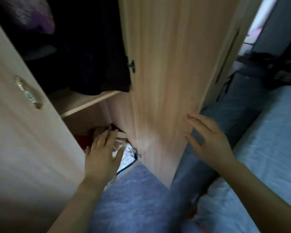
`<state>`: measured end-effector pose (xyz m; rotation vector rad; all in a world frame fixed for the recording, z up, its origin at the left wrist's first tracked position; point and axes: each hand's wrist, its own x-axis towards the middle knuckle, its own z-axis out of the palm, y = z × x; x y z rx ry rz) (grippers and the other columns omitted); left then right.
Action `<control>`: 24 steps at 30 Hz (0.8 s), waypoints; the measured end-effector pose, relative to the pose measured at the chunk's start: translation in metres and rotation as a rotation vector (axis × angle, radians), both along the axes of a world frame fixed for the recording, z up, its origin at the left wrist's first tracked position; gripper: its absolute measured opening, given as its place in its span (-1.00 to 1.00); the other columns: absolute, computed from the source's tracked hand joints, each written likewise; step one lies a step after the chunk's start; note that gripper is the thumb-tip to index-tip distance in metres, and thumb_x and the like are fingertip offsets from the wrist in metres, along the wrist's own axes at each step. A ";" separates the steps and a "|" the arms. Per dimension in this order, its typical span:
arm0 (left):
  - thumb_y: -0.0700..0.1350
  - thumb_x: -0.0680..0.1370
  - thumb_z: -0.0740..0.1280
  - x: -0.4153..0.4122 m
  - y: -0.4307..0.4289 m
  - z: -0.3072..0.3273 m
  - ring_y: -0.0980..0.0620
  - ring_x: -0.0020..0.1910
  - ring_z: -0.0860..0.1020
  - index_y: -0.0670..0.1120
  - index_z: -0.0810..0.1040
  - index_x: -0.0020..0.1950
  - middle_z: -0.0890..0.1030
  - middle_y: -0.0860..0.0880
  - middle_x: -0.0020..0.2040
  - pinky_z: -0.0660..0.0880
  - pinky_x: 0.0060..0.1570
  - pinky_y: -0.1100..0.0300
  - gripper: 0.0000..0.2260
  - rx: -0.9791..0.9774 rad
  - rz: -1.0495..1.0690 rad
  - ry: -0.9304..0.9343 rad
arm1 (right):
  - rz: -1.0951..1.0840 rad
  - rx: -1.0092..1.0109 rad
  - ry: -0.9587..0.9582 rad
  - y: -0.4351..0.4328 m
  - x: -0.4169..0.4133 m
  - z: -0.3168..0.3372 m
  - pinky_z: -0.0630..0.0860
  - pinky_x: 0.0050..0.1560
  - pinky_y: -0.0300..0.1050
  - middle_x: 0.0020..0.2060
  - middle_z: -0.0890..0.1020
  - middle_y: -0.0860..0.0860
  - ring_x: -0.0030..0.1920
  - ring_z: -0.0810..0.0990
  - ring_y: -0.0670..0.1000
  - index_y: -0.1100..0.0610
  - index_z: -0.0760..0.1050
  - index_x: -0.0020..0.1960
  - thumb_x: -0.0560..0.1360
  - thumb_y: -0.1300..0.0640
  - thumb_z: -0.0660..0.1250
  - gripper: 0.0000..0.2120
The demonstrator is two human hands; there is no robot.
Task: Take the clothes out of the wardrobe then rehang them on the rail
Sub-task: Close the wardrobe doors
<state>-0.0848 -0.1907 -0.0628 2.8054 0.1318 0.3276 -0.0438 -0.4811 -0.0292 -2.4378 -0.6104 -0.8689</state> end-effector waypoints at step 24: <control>0.30 0.51 0.13 0.091 -0.234 0.018 0.00 0.33 0.40 0.13 0.24 0.46 0.36 0.06 0.43 0.46 0.22 0.00 -0.45 -0.049 0.270 -0.078 | 0.790 0.435 0.178 -0.082 0.187 0.089 0.40 0.08 -0.50 0.20 0.48 -0.02 0.11 0.50 -0.31 0.09 0.18 0.42 0.52 0.28 0.30 -0.47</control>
